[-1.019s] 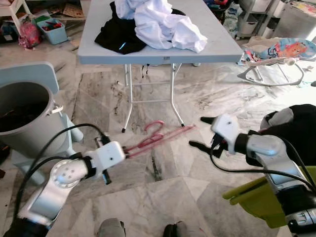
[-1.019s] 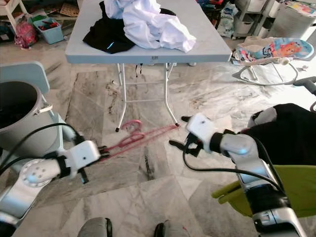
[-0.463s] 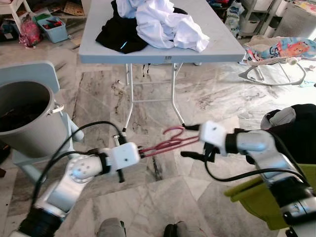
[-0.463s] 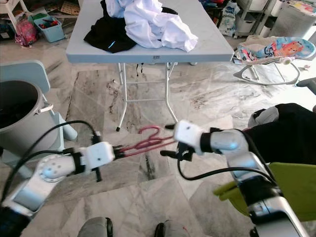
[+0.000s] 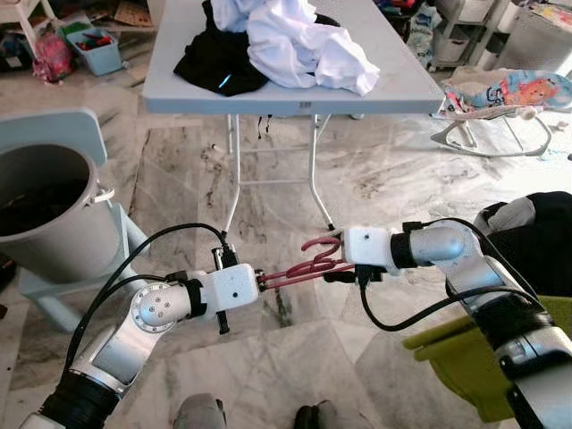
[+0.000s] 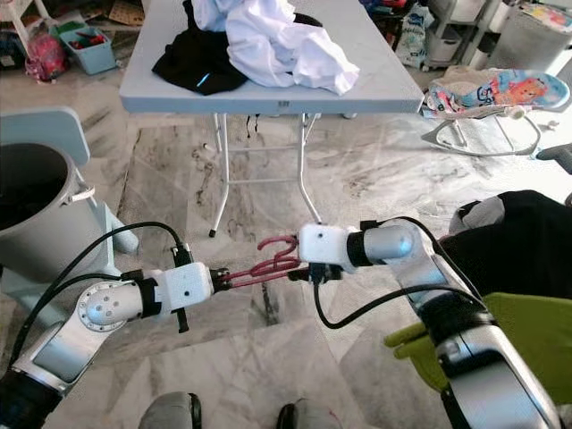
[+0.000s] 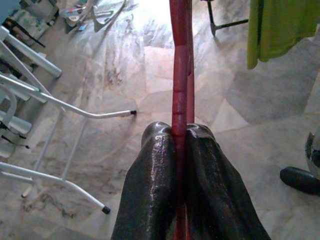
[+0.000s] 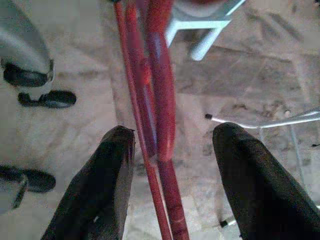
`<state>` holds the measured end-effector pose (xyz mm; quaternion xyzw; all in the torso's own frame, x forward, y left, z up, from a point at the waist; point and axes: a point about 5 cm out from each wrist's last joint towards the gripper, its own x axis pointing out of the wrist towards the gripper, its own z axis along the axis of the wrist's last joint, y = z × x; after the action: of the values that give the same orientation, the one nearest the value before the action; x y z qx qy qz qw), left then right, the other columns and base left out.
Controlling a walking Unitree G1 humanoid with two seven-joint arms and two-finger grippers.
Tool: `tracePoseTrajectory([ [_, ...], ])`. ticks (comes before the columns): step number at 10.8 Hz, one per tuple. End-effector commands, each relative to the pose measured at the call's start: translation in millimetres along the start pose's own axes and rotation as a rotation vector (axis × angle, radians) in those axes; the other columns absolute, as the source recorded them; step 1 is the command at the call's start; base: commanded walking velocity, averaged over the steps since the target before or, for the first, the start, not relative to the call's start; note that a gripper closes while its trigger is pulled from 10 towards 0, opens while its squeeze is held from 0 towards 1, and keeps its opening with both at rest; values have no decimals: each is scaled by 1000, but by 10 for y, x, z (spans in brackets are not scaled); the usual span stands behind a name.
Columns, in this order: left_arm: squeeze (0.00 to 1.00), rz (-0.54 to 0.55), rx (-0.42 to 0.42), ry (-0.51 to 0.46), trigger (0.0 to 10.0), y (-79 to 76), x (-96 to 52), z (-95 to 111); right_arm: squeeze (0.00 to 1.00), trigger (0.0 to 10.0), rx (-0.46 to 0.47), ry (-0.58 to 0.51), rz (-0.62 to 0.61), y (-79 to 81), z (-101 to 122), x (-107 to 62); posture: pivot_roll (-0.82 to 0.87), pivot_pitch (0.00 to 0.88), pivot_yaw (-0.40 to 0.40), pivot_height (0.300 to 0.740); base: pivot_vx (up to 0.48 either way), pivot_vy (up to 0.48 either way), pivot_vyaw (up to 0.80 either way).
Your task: Hang hanger
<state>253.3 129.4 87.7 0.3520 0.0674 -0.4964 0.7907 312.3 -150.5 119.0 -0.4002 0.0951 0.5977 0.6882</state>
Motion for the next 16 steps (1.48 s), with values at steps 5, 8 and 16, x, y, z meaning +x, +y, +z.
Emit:
tracePoseTrajectory([
  [5, 0, -15, 41, -20, 10000, 8, 40, 51, 0, 0, -75, 68, 74, -37, -35, 3, 20, 55, -95, 740, 0, 0, 0],
  [8, 0, -21, 45, -16, 10000, -1, 36, 39, 0, 0, -86, 81, 72, -45, -71, 2, 24, 56, -93, 740, 0, 0, 0],
  [16, 1000, -43, -23, -29, 10000, -28, 30, 29, 0, 0, -104, 119, 42, -103, -154, -43, 26, 54, -94, 740, 0, 0, 0],
])
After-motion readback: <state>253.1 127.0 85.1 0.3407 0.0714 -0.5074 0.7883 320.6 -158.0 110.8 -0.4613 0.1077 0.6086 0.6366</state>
